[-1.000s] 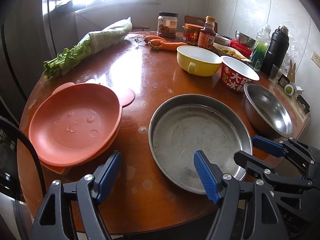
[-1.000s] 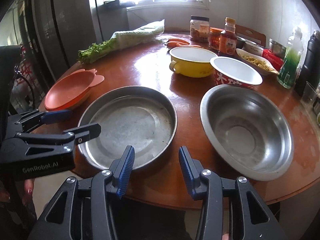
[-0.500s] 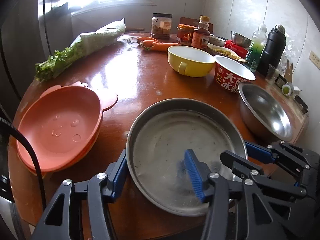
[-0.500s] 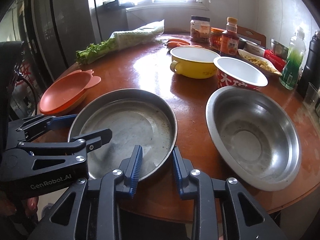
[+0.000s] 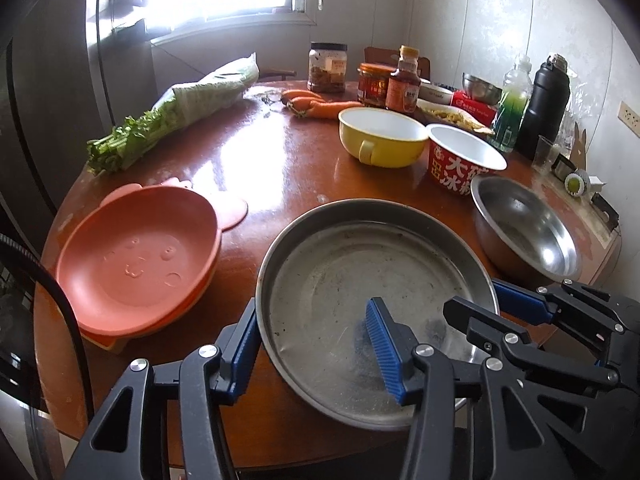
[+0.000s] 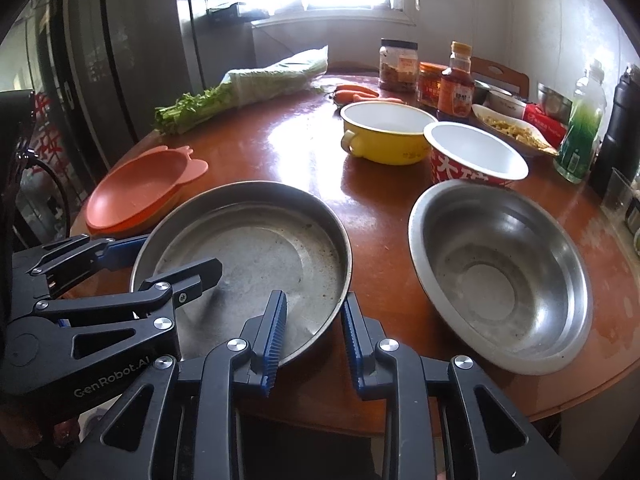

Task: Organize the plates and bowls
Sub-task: 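Lift the steel tray with the right tool toward the orange plate stack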

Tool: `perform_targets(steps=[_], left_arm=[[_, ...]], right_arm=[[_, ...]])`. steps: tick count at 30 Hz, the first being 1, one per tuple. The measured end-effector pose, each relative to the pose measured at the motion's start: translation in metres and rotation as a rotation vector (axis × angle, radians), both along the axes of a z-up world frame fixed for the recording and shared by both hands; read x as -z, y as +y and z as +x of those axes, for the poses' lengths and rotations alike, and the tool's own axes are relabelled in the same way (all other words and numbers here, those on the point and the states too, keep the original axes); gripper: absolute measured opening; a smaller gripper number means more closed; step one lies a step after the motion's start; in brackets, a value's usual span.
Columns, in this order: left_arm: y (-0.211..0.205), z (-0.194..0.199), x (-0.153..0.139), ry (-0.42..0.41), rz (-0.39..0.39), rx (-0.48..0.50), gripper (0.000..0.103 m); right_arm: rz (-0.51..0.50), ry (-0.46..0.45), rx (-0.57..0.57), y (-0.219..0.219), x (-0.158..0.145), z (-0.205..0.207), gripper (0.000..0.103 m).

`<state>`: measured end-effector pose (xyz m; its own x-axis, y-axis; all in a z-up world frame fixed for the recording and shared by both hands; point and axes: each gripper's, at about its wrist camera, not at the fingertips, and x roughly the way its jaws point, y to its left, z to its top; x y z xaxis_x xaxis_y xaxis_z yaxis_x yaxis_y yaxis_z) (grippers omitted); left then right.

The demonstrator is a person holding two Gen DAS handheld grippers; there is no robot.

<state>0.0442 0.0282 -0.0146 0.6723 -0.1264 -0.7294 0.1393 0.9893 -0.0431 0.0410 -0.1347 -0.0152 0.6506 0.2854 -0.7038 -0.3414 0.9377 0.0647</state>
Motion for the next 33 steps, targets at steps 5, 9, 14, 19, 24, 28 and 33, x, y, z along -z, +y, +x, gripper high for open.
perform_targets(steps=[5, 9, 14, 19, 24, 28, 33], left_arm=[[0.003, -0.004, -0.004, -0.012, -0.004, -0.007, 0.052], [0.003, -0.007, -0.008, -0.025, -0.002, -0.01, 0.052], [0.006, -0.009, -0.01, -0.032, -0.008, -0.013, 0.052], [0.008, -0.01, -0.011, -0.035, -0.013, -0.014, 0.052], [0.014, -0.012, -0.015, -0.046, -0.019, -0.017, 0.052], [0.019, -0.012, -0.018, -0.055, -0.025, -0.019, 0.052], [0.027, -0.014, -0.024, -0.07, -0.029, -0.026, 0.052]], right_arm=[[0.005, -0.013, -0.002, 0.002, -0.004, -0.003, 0.028], [0.007, -0.023, -0.003, 0.003, -0.006, -0.006, 0.028], [0.011, -0.029, -0.002, 0.004, -0.008, -0.007, 0.028], [0.006, -0.033, -0.004, 0.006, -0.01, -0.008, 0.028], [0.001, -0.036, -0.008, 0.011, -0.011, -0.007, 0.028], [-0.003, -0.041, -0.01, 0.014, -0.013, -0.006, 0.028], [-0.008, -0.055, -0.016, 0.022, -0.019, -0.006, 0.028]])
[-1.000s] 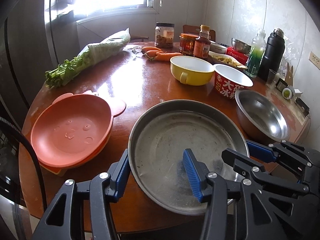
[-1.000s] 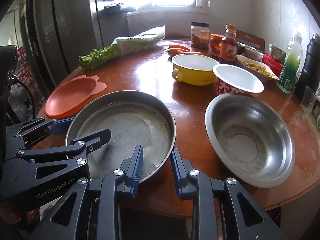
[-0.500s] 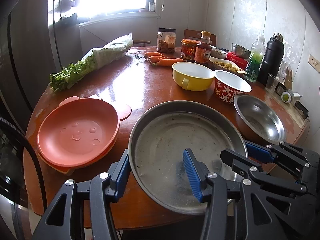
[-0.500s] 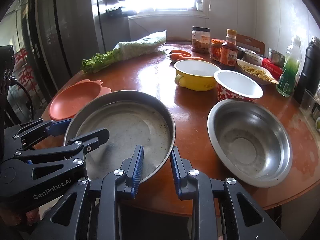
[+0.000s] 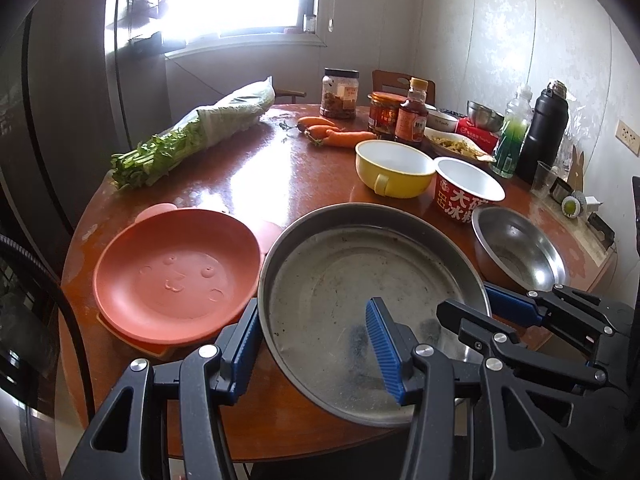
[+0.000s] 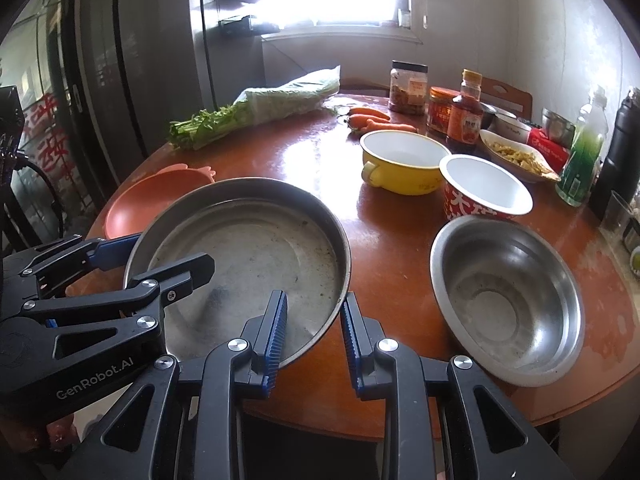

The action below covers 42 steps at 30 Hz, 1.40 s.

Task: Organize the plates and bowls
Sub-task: 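Lift the steel tray with the right tool toward the orange plate stack, then carry the steel tray over the orange plate and lower it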

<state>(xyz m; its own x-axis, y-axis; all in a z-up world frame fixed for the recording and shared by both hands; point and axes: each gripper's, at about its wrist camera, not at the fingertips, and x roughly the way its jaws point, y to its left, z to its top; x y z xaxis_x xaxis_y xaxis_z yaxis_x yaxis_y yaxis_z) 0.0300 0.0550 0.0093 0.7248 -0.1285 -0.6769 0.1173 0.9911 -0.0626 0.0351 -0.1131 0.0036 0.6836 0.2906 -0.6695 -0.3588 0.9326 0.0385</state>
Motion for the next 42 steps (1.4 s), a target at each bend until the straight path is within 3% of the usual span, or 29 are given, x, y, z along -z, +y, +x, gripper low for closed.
perform_targets(steps=[33, 42], left_arm=[[0.083, 0.012, -0.037, -0.095, 0.003, -0.129, 0.052], [0.107, 0.021, -0.061, -0.14, 0.019, -0.159, 0.052]], right_arm=[[-0.019, -0.088, -0.141, 0.089, -0.034, 0.03, 0.028], [0.005, -0.154, -0.185, 0.111, -0.064, 0.038, 0.028]])
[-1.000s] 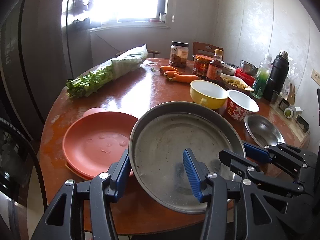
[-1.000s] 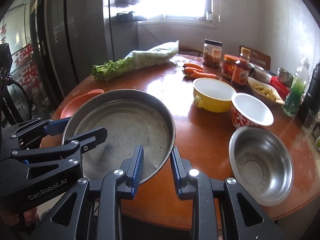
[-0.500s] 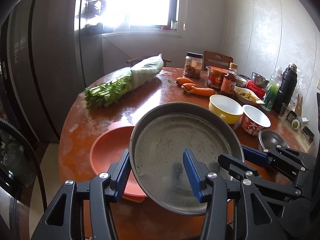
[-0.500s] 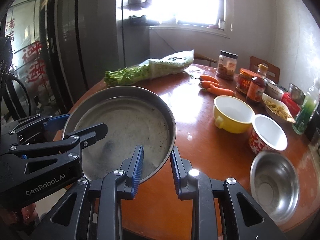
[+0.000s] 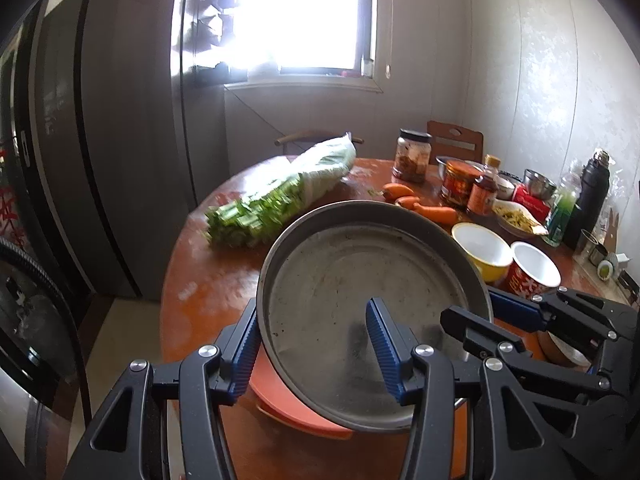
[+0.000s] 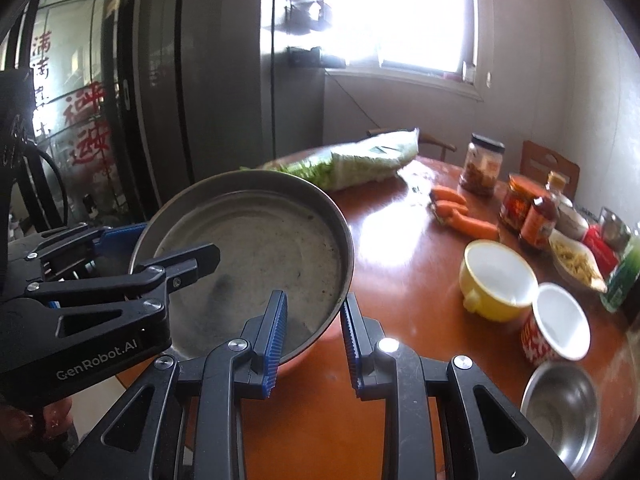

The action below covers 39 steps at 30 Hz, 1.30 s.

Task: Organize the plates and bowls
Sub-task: 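Carry the steel tray over the orange plate and lower it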

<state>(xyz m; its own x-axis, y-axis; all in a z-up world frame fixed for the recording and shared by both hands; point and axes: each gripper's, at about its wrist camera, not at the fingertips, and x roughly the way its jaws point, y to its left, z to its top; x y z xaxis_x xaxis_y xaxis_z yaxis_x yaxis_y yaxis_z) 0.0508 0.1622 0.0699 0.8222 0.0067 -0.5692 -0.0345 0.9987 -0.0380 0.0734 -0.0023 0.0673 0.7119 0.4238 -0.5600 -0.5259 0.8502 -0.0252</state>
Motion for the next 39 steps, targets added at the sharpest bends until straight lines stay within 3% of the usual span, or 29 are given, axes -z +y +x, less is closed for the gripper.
perform_targets(steps=[7, 19, 39], left_arm=[[0.013, 0.008, -0.001, -0.004, -0.01, -0.017, 0.052], [0.019, 0.02, 0.027, 0.04, -0.028, -0.017, 0.052], [0.018, 0.028, 0.055, 0.076, 0.007, -0.008, 0.052]], right_arm=[[0.003, -0.008, -0.011, 0.014, -0.006, 0.01, 0.028], [-0.03, 0.037, -0.006, 0.023, 0.018, 0.024, 0.028], [-0.053, 0.086, 0.01, 0.03, 0.05, 0.028, 0.028]])
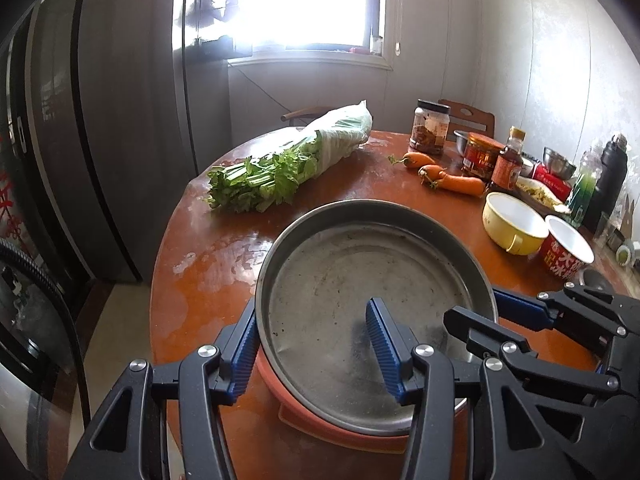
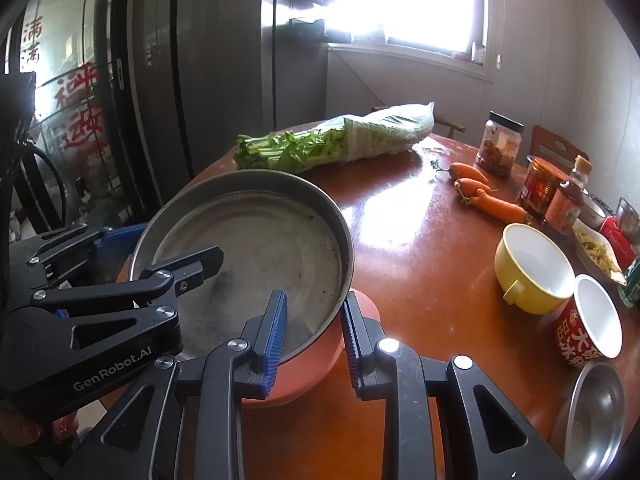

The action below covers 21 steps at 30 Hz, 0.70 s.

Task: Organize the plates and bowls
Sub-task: 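Carry the steel tray over the orange plate and lower it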

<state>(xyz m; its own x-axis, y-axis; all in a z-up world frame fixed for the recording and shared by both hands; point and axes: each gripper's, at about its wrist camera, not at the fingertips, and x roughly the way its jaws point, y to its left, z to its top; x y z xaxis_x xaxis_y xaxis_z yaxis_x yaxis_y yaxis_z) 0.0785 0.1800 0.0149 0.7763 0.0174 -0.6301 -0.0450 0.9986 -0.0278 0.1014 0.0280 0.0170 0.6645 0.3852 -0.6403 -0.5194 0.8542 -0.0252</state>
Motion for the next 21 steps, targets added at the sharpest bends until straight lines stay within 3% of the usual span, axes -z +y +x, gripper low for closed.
perform_targets(steps=[21], left_arm=[[0.003, 0.004, 0.016, 0.03, 0.002, 0.008, 0.052]], right_arm=[[-0.012, 0.021, -0.002, 0.005, 0.014, 0.003, 0.028]])
